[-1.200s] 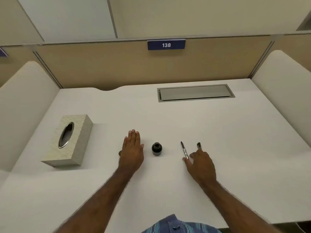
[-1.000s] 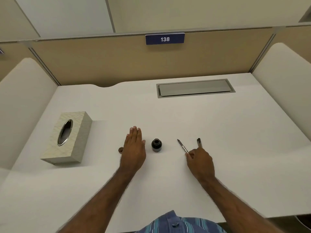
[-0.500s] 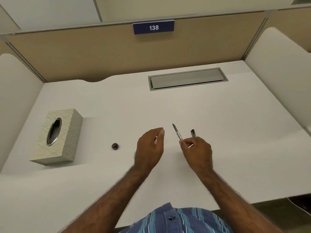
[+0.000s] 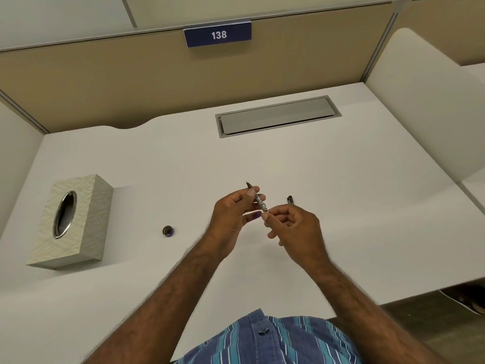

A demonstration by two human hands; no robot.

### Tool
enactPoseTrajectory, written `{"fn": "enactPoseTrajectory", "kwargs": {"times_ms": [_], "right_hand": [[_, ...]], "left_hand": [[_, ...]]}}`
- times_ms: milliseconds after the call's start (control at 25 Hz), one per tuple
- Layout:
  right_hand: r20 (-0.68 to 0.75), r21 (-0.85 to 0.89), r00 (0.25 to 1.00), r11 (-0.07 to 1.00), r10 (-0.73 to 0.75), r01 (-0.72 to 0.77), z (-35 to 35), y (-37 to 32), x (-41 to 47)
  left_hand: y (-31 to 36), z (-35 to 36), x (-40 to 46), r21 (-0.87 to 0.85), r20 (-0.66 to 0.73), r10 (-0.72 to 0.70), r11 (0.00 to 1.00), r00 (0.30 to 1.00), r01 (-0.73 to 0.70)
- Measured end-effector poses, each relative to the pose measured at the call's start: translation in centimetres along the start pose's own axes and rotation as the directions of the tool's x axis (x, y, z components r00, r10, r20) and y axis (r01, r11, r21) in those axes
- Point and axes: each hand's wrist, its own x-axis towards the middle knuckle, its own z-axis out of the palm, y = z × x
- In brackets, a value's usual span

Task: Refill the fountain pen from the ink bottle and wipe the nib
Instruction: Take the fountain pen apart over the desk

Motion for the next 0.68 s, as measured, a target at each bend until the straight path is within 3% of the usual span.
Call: {"fn": "enactPoseTrajectory", "kwargs": {"times_ms": [320, 680], "right_hand": [[0.283, 0.339, 0.954, 0.920, 0.101, -0.198, -0.89, 0.08, 0.22], [0.149, 0.251, 0.987, 0.963, 0.060, -0.096, -0.89, 0.60, 0.56]], "left_hand": [[0.56, -0.41, 0.34, -0.057, 0.088, -0.016, 0.998, 0.996, 0.021], [0.40, -0.27, 0.35, -0.070, 0.098, -0.007, 0.997, 0.995, 0.014]]}}
